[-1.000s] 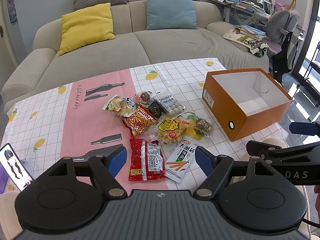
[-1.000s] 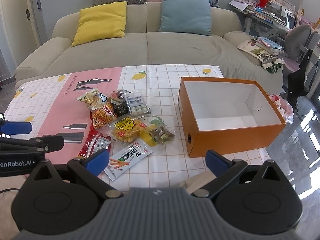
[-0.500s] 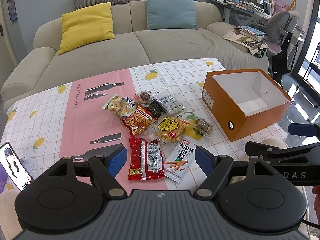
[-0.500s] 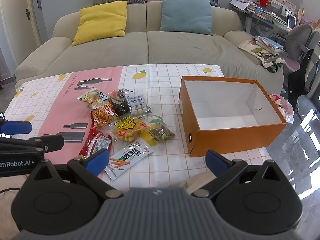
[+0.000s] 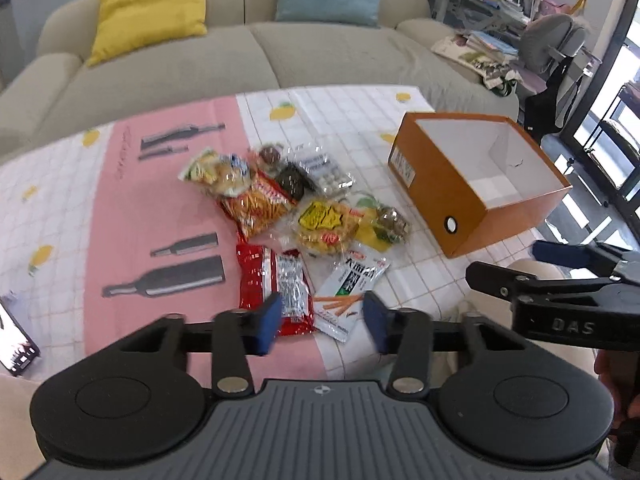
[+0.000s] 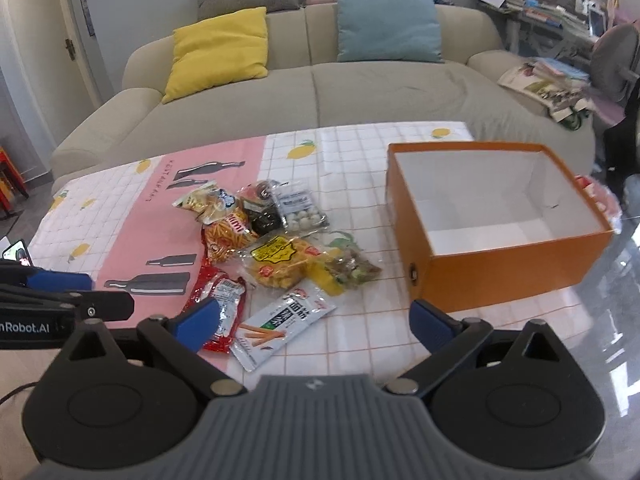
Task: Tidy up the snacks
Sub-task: 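Grasp the red chip bag with the left tool while the right grasps the white packet, then lift the red chip bag with the left tool while the right carries the white packet, then open the right tool over the box while the left tool releases the red bag, then withdraw both open tools from the box back toward the snack pile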
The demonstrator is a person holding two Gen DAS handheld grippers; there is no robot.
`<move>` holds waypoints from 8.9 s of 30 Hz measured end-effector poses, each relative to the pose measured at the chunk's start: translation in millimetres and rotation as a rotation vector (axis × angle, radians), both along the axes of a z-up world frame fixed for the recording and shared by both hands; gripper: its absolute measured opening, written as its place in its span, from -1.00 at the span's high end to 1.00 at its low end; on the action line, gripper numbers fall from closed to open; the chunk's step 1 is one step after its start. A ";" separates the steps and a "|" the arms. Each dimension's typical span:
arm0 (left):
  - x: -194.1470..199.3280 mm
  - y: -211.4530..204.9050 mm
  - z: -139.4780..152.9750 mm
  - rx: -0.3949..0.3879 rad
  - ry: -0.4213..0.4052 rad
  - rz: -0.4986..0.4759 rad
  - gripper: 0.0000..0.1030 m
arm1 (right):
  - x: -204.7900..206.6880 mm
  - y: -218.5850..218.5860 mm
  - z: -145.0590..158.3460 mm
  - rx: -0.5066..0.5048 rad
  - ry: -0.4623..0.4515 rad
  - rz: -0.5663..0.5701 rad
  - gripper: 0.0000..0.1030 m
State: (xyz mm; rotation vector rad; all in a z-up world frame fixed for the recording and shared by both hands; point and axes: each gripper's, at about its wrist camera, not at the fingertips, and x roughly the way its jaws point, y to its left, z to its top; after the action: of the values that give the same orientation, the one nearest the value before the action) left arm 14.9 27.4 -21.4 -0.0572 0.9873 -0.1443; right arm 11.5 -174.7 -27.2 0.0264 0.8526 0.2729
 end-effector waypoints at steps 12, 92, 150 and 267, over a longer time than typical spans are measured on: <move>63.9 26.5 -56.9 -0.029 0.143 0.140 -0.61 | 67.0 16.5 -77.3 0.123 0.301 -0.110 -0.62; 89.2 72.0 -119.8 -0.059 0.215 0.246 -0.59 | 98.4 51.2 -121.4 0.128 0.438 -0.159 -0.04; 276.7 -242.5 -71.1 0.101 0.330 -0.518 -0.56 | 255.0 -152.0 -93.5 -0.280 0.365 0.341 -0.02; 61.5 45.4 -61.4 -0.034 -0.032 0.066 -0.03 | 73.0 50.2 -71.5 0.039 0.027 -0.061 -0.16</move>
State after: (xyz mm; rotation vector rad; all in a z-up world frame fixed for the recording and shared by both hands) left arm 76.4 72.8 -82.7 -0.1180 0.9500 -0.1014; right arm 84.5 -124.4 -98.7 0.0927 0.8720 0.2321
